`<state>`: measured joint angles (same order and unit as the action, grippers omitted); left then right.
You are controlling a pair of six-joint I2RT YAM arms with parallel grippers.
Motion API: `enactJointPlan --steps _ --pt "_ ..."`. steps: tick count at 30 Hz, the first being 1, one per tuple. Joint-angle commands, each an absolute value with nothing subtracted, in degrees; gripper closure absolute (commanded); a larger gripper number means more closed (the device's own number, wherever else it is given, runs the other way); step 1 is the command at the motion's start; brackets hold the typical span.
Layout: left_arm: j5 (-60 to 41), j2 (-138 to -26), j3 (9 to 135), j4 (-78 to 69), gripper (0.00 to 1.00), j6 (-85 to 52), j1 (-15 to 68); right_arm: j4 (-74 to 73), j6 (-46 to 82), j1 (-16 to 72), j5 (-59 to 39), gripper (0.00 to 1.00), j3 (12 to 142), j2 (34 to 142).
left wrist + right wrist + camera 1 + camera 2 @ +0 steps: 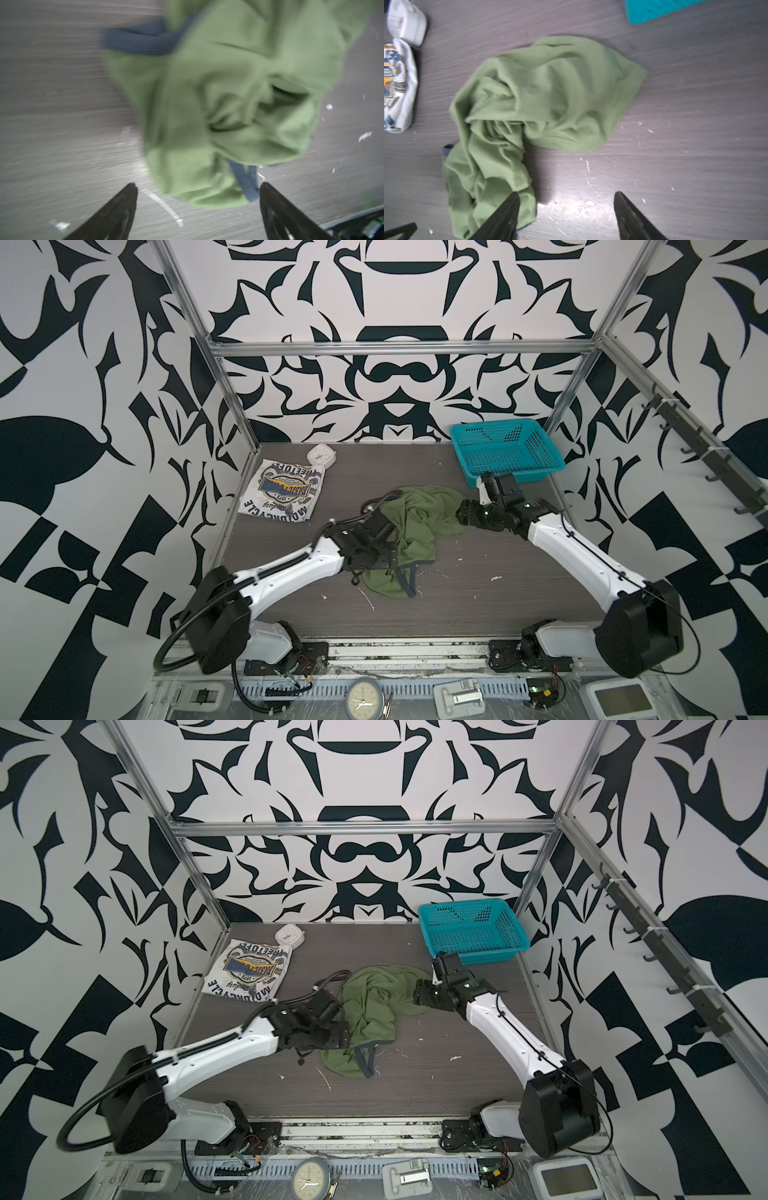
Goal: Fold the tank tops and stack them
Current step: 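Grasp the green tank top's navy-trimmed edge with the left gripper, then pull the held edge toward the robot while the right gripper grasps the far side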
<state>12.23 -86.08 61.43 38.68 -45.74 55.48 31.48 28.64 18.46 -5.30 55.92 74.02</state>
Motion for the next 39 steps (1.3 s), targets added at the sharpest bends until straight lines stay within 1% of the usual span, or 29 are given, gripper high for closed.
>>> enactJointPlan --steps 1,5,10,15,17,20,22,26,33,36,39 --pt "21.02 -95.20 70.45 48.11 0.05 -43.89 60.94 29.47 31.35 17.20 -5.30 0.27 52.38 70.32" --pt "25.48 -106.60 82.33 56.23 0.06 -42.45 64.26 28.83 32.14 16.81 -3.02 0.27 49.06 65.48" --pt "26.95 -113.34 90.05 58.84 0.10 -43.07 64.56 27.88 33.60 16.70 -0.43 0.27 44.01 59.64" --pt "29.50 -118.92 95.98 64.71 0.23 -44.38 64.07 26.54 34.54 16.69 -0.18 0.28 40.44 56.55" --pt "29.06 -119.05 96.15 64.47 0.32 -44.17 64.07 26.32 34.13 16.69 -0.26 0.27 40.14 57.14" --pt "28.95 -117.36 94.67 62.87 0.48 -44.06 64.07 26.01 33.49 16.66 -0.61 0.27 40.34 59.12" --pt "29.12 -115.31 92.46 60.93 0.55 -44.15 63.84 25.31 33.31 16.70 -1.13 0.27 40.34 60.42" --pt "29.44 -111.64 87.88 58.48 0.76 -46.19 62.42 23.89 33.74 16.70 -2.53 0.28 40.51 62.99" --pt "33.39 -102.75 81.44 54.11 1.00 -46.74 61.96 23.79 33.93 16.69 -3.16 0.28 42.15 66.52" --pt "37.25 -96.44 79.16 53.12 1.00 -46.12 61.96 23.48 33.79 16.70 -3.68 0.28 42.88 67.80" --pt "41.23 -87.32 74.49 50.01 1.00 -45.29 61.95 21.99 33.76 16.70 -4.82 0.29 43.36 69.64"
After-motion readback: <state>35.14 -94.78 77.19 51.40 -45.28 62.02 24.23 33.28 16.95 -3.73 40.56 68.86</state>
